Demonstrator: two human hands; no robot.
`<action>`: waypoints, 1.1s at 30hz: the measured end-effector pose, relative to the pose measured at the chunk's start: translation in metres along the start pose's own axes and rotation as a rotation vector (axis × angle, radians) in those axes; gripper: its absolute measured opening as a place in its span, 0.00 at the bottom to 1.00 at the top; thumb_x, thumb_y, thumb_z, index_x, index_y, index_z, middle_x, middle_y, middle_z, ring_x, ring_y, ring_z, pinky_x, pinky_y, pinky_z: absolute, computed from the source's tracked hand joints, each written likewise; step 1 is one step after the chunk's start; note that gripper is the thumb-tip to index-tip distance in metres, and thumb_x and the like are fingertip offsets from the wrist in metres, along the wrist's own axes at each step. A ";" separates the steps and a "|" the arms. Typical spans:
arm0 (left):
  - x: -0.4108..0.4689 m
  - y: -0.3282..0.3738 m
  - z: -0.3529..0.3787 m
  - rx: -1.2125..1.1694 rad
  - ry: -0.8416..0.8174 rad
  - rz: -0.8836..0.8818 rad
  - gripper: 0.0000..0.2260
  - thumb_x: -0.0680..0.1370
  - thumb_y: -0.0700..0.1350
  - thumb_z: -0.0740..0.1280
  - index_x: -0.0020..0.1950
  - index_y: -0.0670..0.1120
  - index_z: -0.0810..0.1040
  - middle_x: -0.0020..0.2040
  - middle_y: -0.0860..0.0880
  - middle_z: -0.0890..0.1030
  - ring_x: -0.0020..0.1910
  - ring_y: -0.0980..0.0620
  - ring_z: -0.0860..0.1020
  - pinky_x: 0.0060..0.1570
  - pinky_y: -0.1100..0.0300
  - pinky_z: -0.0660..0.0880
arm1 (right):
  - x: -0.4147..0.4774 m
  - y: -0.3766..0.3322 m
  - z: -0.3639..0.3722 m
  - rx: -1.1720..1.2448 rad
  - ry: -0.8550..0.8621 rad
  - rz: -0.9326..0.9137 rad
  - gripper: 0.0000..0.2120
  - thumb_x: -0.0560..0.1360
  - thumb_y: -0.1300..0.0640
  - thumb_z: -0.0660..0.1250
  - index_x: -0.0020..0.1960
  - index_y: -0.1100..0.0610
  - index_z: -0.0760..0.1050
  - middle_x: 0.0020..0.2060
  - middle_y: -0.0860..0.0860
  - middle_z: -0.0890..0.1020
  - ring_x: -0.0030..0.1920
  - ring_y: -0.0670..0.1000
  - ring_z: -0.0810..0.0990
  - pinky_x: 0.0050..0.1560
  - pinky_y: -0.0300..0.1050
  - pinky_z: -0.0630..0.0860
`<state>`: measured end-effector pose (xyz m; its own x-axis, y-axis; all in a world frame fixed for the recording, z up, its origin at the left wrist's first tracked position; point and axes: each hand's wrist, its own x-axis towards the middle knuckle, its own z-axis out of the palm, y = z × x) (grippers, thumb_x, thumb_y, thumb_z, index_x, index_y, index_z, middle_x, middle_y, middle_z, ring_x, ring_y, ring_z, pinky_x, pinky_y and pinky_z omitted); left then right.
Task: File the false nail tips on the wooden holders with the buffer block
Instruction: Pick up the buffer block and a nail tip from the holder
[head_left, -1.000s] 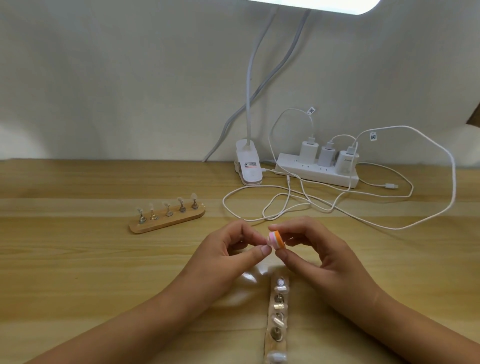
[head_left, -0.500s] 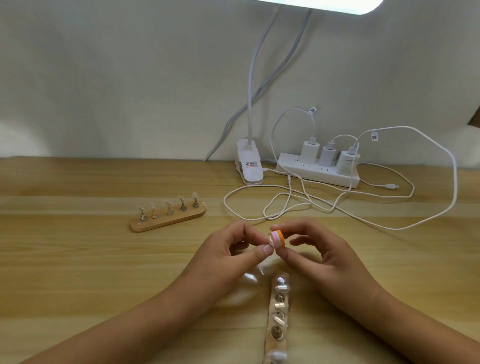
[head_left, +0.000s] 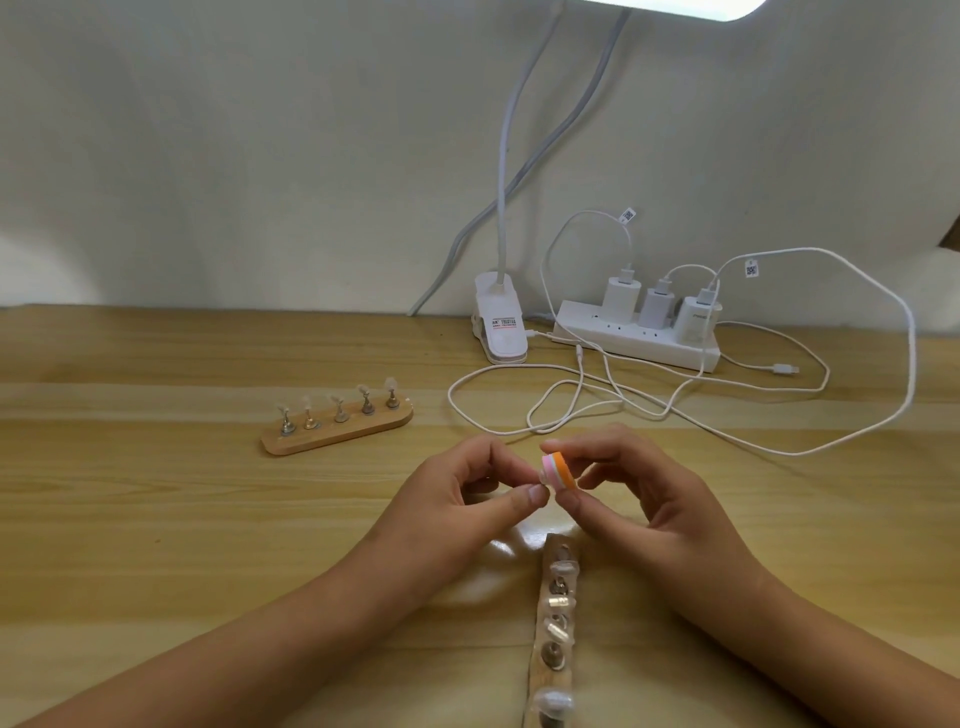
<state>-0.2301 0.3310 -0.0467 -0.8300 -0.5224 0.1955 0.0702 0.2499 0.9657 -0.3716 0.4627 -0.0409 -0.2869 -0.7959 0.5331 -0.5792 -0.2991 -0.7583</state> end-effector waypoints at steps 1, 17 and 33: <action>0.000 0.001 0.000 0.001 -0.007 0.001 0.05 0.69 0.53 0.73 0.42 0.54 0.81 0.47 0.44 0.84 0.52 0.42 0.80 0.56 0.39 0.74 | 0.000 0.000 0.000 -0.033 0.003 -0.039 0.12 0.75 0.51 0.70 0.58 0.49 0.81 0.49 0.46 0.82 0.52 0.54 0.80 0.51 0.44 0.77; -0.002 0.004 0.001 -0.035 -0.026 0.001 0.07 0.71 0.51 0.72 0.46 0.51 0.81 0.48 0.45 0.84 0.51 0.45 0.82 0.54 0.50 0.77 | -0.004 -0.007 0.003 -0.430 0.076 -0.218 0.14 0.76 0.53 0.66 0.61 0.47 0.79 0.51 0.46 0.79 0.54 0.52 0.78 0.57 0.59 0.69; -0.002 0.002 0.000 0.026 -0.078 0.037 0.07 0.70 0.54 0.72 0.45 0.53 0.82 0.42 0.53 0.83 0.43 0.59 0.77 0.46 0.64 0.73 | -0.003 -0.009 0.001 -0.401 0.037 -0.122 0.14 0.75 0.53 0.65 0.60 0.44 0.79 0.50 0.44 0.77 0.55 0.47 0.73 0.59 0.53 0.67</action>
<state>-0.2285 0.3323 -0.0451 -0.8680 -0.4473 0.2155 0.0876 0.2894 0.9532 -0.3650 0.4670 -0.0358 -0.2206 -0.7456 0.6288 -0.8597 -0.1558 -0.4864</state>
